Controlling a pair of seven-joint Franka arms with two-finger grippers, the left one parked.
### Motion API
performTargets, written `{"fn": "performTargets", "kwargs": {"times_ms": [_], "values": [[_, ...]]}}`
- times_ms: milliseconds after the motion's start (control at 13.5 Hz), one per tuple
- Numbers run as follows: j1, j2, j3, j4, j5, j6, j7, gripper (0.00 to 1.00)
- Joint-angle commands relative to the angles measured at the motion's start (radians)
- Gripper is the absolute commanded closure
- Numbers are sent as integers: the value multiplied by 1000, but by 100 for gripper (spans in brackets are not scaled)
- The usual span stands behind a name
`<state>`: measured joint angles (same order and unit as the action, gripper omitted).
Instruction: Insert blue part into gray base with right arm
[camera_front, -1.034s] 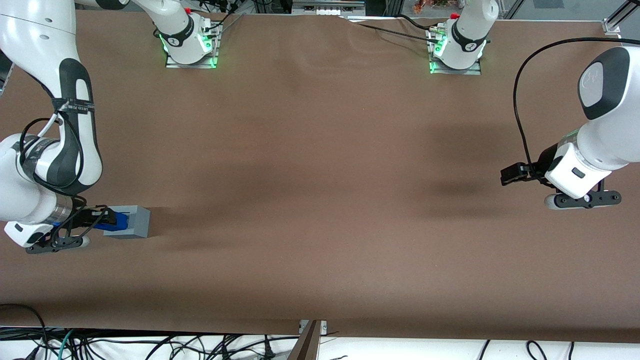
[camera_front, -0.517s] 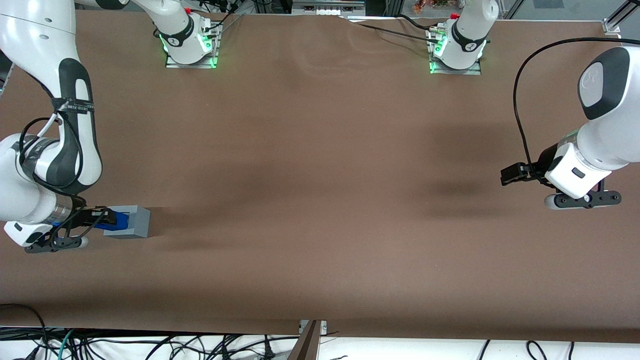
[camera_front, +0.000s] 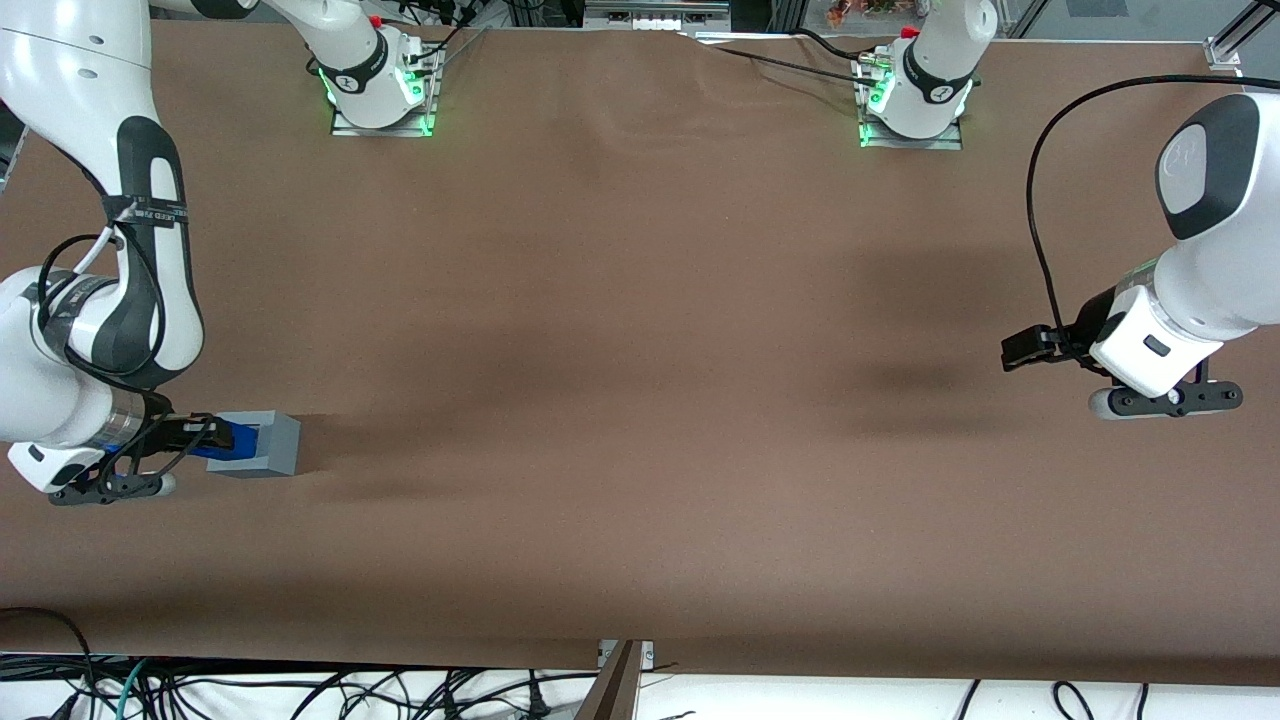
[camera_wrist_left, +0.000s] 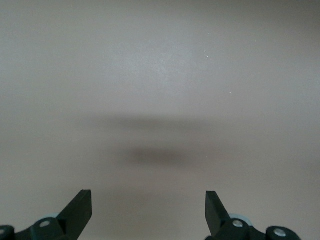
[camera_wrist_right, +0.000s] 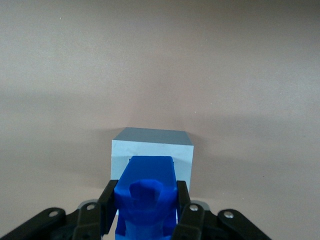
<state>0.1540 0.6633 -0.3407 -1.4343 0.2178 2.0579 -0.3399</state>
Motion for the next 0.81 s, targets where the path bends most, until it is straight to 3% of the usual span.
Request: {"fn": "performTargets", "kwargs": {"times_ms": [0, 738], "values": [[-2, 18, 8, -29, 18, -8, 12, 60], [1, 33, 9, -28, 41, -7, 35, 60]]}}
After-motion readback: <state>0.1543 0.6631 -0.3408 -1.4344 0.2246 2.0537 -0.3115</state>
